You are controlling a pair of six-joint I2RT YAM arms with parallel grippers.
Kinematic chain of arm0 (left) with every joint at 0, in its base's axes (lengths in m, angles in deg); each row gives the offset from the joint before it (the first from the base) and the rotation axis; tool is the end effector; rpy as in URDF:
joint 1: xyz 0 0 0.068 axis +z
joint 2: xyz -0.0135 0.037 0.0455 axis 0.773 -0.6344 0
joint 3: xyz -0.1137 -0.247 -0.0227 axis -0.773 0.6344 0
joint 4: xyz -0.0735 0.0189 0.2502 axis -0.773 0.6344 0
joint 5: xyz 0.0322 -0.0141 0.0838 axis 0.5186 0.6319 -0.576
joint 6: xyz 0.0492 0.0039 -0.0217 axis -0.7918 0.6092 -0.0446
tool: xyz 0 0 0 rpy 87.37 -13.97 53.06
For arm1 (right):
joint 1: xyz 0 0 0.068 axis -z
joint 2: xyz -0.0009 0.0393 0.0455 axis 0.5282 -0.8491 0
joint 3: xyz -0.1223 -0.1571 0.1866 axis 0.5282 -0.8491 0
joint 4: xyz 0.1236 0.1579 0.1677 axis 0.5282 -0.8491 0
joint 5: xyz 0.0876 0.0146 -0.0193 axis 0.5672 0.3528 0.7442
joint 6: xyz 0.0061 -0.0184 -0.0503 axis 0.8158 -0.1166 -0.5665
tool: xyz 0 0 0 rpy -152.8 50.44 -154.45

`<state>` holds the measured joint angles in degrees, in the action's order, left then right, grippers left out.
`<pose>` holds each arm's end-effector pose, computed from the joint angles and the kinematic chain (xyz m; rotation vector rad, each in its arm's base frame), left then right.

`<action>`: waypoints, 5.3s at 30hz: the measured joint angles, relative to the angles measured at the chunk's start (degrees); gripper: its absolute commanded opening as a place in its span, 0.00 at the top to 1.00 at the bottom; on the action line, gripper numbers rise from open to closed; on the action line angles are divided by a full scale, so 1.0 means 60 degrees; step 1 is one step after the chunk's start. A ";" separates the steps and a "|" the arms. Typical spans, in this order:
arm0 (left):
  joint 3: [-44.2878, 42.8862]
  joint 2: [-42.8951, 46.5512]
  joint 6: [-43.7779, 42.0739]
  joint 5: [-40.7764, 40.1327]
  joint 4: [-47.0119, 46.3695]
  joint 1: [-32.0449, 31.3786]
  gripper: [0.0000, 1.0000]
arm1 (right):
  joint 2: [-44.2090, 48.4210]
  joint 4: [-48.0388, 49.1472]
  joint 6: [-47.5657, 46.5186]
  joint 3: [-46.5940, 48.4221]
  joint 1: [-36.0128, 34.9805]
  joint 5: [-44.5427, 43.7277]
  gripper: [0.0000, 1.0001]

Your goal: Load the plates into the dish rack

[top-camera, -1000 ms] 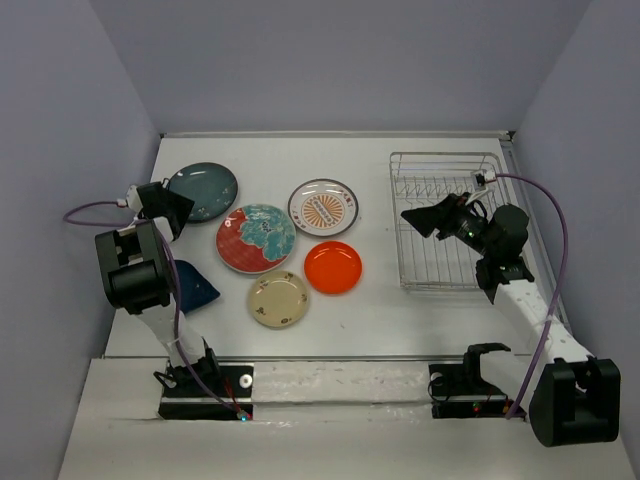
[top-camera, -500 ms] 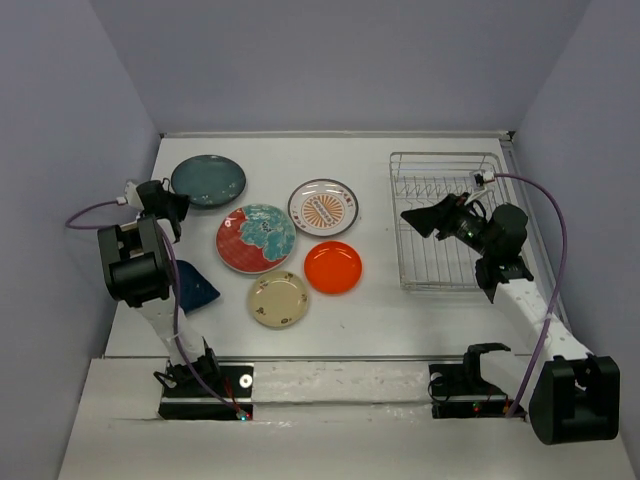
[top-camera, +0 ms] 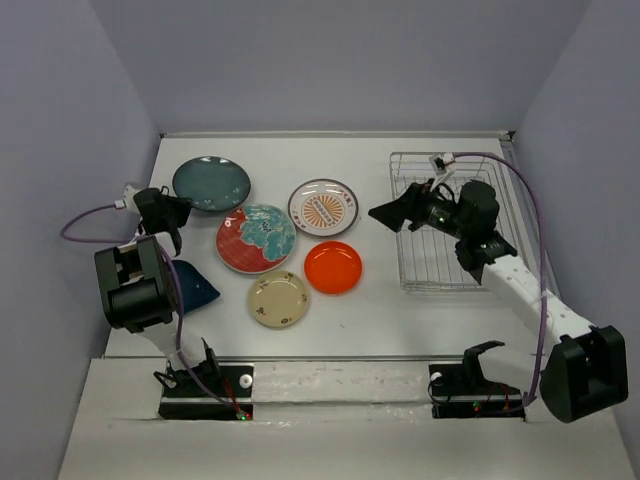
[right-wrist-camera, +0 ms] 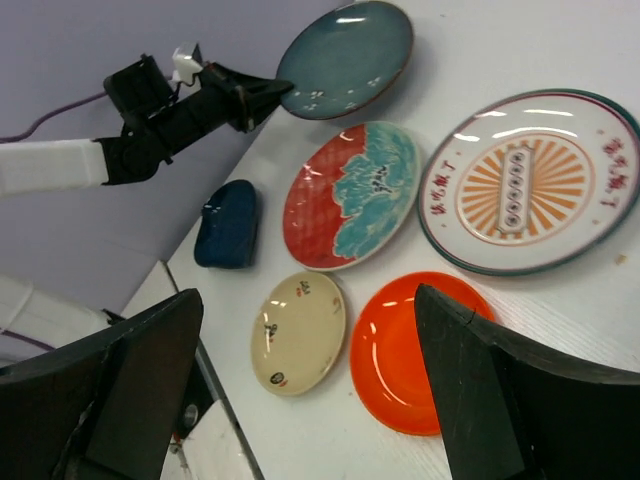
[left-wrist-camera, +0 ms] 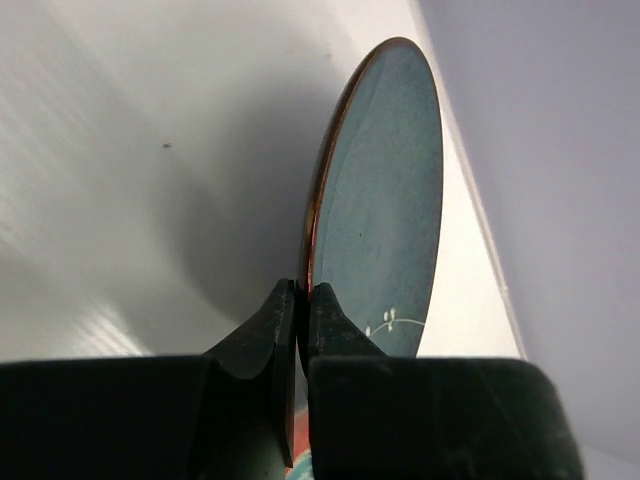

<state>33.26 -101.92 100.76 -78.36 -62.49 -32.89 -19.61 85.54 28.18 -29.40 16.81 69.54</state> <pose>0.3399 0.1033 0.1872 -1.0021 1.6323 -0.5416 0.2440 0.0882 0.3102 -0.2562 1.7653 1.1600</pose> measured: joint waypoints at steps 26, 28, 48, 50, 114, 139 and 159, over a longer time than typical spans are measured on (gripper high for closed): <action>0.3646 0.6331 0.1942 0.3796 -0.2033 -0.2306 0.94 | -0.4073 -0.1257 -0.0211 0.4656 -0.2674 -0.1435 0.07; 0.3858 0.6670 0.1989 0.3963 -0.2044 -0.2317 0.94 | -0.4073 -0.1286 -0.0193 0.4615 -0.2674 -0.1719 0.07; 0.4189 0.7737 0.0390 0.5778 -0.1075 -0.2412 0.15 | -0.3931 -0.0321 0.1155 0.3111 -0.2543 -0.0856 0.93; 0.4167 0.7901 0.0270 0.5982 -0.1100 -0.2546 0.01 | -0.3588 -0.0634 0.1082 0.2747 -0.2441 -0.0940 0.93; 0.2350 1.2983 -0.5370 0.2142 0.5858 -0.8885 0.01 | -0.3093 -0.5282 -0.8069 0.5858 0.4513 -0.8608 0.93; 0.2284 1.2754 -0.5322 0.0903 0.6269 -0.8896 0.01 | -0.3319 -0.4244 -0.6918 0.4080 0.4630 -0.8094 0.21; 0.1603 1.0746 -0.5096 -0.2736 0.7038 -0.8663 0.01 | 0.0379 -0.3304 -0.0914 0.2685 0.3672 -0.6947 0.06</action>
<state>42.88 -37.44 70.19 -94.78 -20.26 -84.86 -17.34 65.71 22.69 -13.29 38.85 27.86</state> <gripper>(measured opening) 0.990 0.948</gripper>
